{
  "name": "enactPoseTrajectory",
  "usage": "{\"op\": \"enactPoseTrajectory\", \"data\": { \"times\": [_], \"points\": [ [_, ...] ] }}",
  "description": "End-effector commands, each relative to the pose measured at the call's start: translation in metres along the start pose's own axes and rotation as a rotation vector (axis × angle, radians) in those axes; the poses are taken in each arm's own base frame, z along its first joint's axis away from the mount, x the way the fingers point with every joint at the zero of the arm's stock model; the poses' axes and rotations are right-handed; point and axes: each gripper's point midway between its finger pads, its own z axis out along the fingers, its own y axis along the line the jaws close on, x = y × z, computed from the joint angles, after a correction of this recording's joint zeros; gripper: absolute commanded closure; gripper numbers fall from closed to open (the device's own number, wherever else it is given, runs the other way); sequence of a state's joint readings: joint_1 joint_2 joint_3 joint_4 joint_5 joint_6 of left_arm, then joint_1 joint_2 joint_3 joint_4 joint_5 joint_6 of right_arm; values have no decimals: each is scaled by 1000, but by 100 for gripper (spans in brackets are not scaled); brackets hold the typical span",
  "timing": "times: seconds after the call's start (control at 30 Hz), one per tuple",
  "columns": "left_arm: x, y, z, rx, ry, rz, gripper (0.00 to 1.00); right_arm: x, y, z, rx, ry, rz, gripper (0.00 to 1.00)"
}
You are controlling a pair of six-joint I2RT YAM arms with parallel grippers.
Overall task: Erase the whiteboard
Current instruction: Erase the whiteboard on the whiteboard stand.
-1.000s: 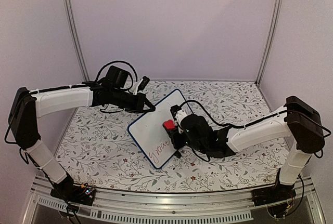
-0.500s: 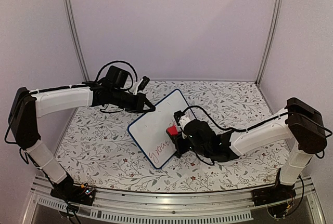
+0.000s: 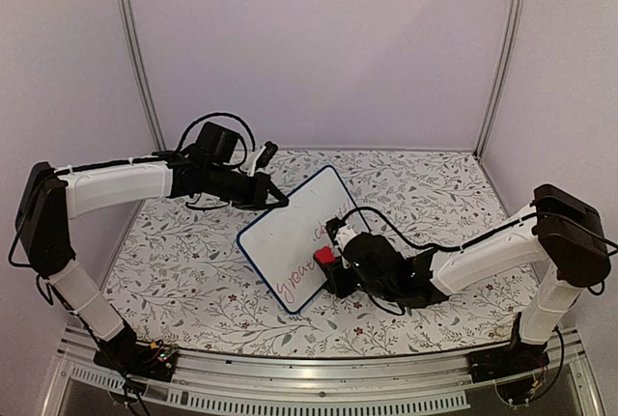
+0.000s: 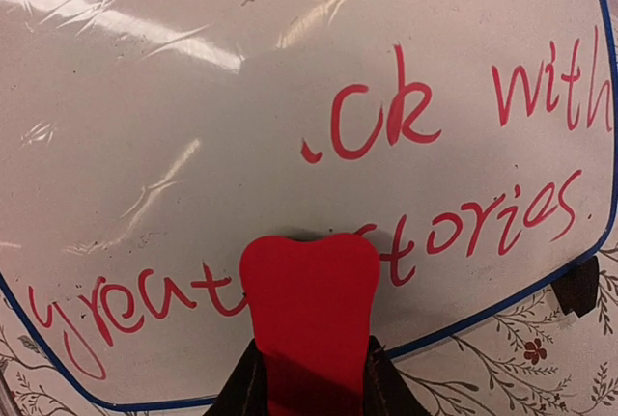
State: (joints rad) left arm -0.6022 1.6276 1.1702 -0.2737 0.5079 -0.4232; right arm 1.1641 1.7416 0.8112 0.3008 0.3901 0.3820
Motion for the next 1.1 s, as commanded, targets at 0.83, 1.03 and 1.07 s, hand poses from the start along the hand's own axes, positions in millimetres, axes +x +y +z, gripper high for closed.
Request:
{"op": "enactPoseTrajectory", "data": {
  "times": [0.83,1.03,1.07],
  "points": [
    [2,-22,0,69,5,45,100,-63,-13,21,66,-95,-6,78],
    [2,-21,0,68,5,47,100,-77,-16,27,68,-117,-10,78],
    [2,-22,0,70,4,47,100,-77,-16,28,66,-117,-9,78]
  ]
}}
